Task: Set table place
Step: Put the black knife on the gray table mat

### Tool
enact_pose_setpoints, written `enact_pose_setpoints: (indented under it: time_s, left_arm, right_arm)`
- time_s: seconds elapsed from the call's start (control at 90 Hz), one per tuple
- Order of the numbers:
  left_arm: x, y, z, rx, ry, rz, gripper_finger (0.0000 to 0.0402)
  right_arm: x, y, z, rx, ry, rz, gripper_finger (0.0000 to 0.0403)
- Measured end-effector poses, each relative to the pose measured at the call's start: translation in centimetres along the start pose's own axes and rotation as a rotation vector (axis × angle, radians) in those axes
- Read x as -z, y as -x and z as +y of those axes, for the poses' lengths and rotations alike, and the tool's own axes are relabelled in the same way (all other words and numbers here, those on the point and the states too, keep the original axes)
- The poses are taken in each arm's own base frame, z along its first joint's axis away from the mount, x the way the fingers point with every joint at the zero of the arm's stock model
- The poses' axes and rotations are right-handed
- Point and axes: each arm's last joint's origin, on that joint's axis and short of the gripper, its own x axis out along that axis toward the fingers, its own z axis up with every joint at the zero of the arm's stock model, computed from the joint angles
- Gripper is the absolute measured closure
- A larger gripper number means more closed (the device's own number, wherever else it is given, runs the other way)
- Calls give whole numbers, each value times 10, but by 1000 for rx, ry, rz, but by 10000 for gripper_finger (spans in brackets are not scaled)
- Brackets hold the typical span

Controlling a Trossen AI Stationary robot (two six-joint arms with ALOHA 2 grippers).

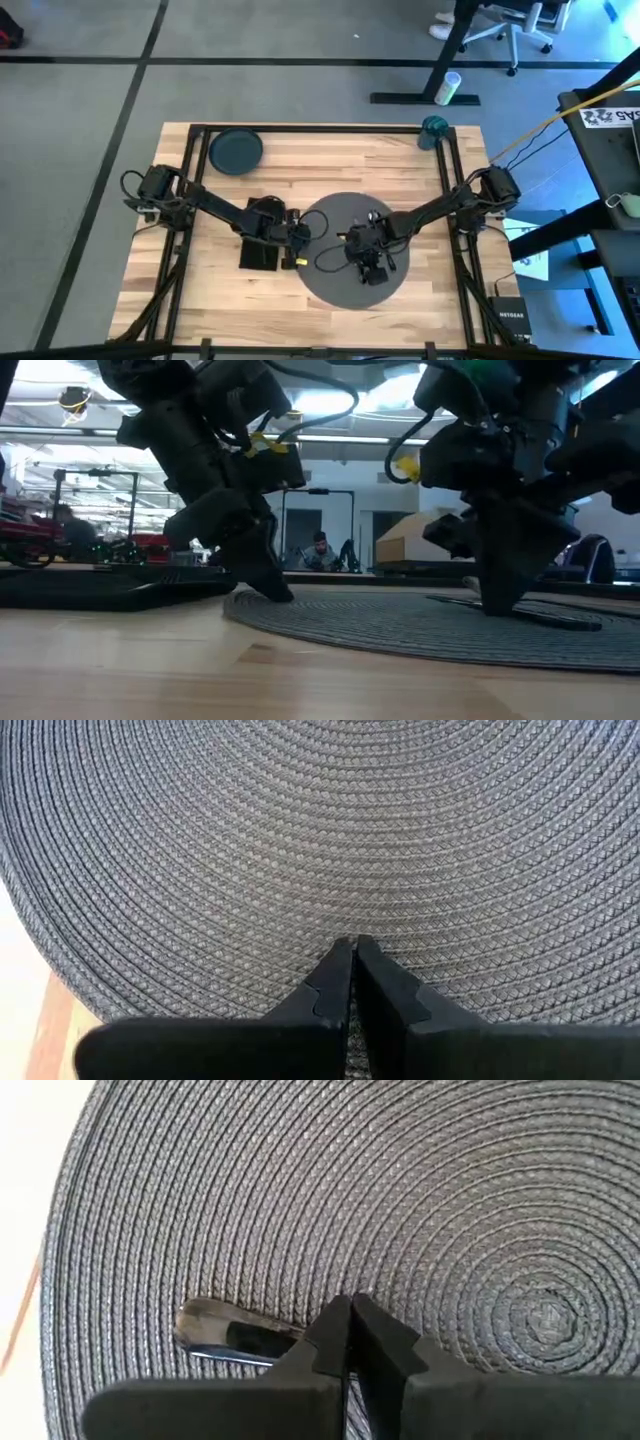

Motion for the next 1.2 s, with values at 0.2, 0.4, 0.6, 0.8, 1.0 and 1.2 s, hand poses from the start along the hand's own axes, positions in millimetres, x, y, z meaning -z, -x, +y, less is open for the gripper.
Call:
enact_pose_setpoints:
  time_s: [0.2, 0.4, 0.6, 0.8, 1.0, 1.2]
  left_arm:
    - [0, 3, -7, 6, -21, -4, 402]
    - [-8, 16, -14, 36, -34, -30, 402]
    - [-20, 28, -31, 86, -91, -73, 402]
    - [-25, 34, -42, 98, -116, -107, 402]
    - [-18, 26, -36, 72, -112, -33, 402]
    - [-14, 18, -25, 45, -106, -2, 402]
  right_arm:
    - [-10, 8, -6, 51, 55, 2, 403]
    - [-12, 14, -27, 96, 56, -2, 403]
    - [-12, 17, -39, 112, 65, -8, 403]
    - [-14, 17, -41, 111, 72, -26, 403]
    - [-15, 17, -40, 111, 74, -34, 403]
    - [-15, 17, -40, 111, 74, -33, 403]
